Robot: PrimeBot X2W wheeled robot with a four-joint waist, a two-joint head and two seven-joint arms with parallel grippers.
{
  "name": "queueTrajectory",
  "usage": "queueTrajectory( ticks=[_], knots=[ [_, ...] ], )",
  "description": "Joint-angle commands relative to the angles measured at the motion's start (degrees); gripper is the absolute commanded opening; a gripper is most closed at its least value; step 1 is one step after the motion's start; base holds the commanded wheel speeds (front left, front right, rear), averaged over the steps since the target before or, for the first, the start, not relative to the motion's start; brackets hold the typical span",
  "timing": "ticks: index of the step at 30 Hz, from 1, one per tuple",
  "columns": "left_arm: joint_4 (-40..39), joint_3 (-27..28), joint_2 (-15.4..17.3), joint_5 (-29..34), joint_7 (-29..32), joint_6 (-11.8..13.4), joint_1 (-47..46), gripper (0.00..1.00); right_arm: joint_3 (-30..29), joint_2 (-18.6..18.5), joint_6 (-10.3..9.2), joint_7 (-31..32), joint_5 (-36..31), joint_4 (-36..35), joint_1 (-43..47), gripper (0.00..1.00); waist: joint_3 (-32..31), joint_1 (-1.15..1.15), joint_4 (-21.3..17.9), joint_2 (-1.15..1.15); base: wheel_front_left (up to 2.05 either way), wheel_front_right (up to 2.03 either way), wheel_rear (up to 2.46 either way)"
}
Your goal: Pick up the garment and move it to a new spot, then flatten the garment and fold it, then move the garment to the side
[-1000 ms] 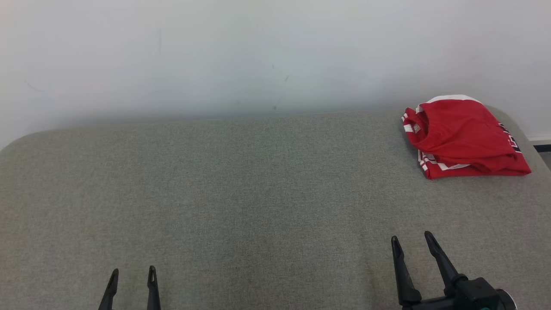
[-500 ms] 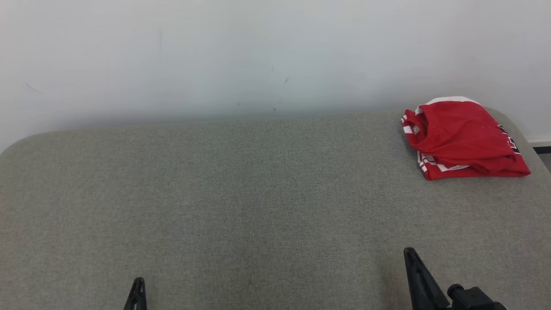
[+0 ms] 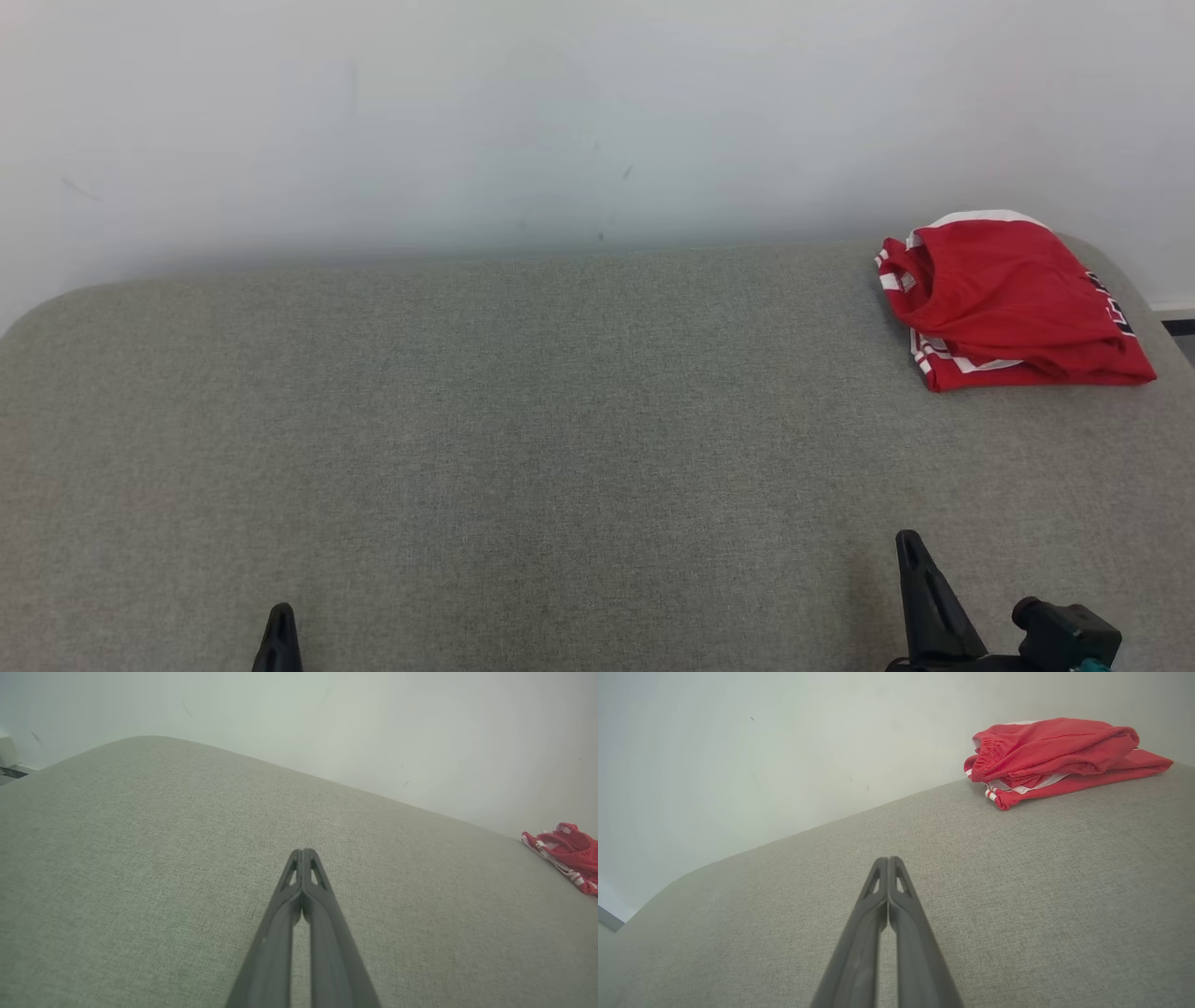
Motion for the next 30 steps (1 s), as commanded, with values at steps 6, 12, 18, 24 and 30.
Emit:
queueTrajectory(
  ticks=[6, 12, 18, 24, 30],
  knots=[
    [-1.8, 0.3, 0.2, -7.5, 0.9, -0.5, -0.6, 0.0, -0.3, -0.8, -0.02, 1.9, 7.9, -0.3, -2.4, 0.0, 0.0, 0.0, 0.2, 0.0, 0.0, 0.0, 0.0],
    [-2.3, 0.5, 0.2, -13.4, 1.8, -0.8, -0.8, 0.0, -0.6, -1.0, -0.03, 3.5, 14.0, 0.1, -3.2, 0.0, 0.1, 0.0, 0.3, 0.0, 0.0, 0.0, 0.0],
    [-2.8, 0.6, 0.2, -18.9, 2.6, -1.2, -0.9, 0.0, -0.9, -1.2, -0.04, 5.0, 19.7, 0.5, -3.9, 0.0, 0.1, 0.0, 0.5, 0.0, 0.0, 0.0, 0.0],
    [-3.2, 0.8, 0.2, -24.0, 3.4, -1.5, -1.1, 0.0, -1.3, -1.3, -0.04, 6.5, 24.9, 0.9, -4.7, 0.0, 0.2, 0.0, 0.6, 0.0, 0.0, 0.0, 0.0],
    [-3.6, 0.9, 0.3, -29.0, 4.1, -1.8, -1.2, 0.0, -1.7, -1.4, -0.05, 8.0, 29.9, 1.3, -5.4, 0.0, 0.2, 0.0, 0.8, 0.0, 0.0, 0.0, 0.0]
  ],
)
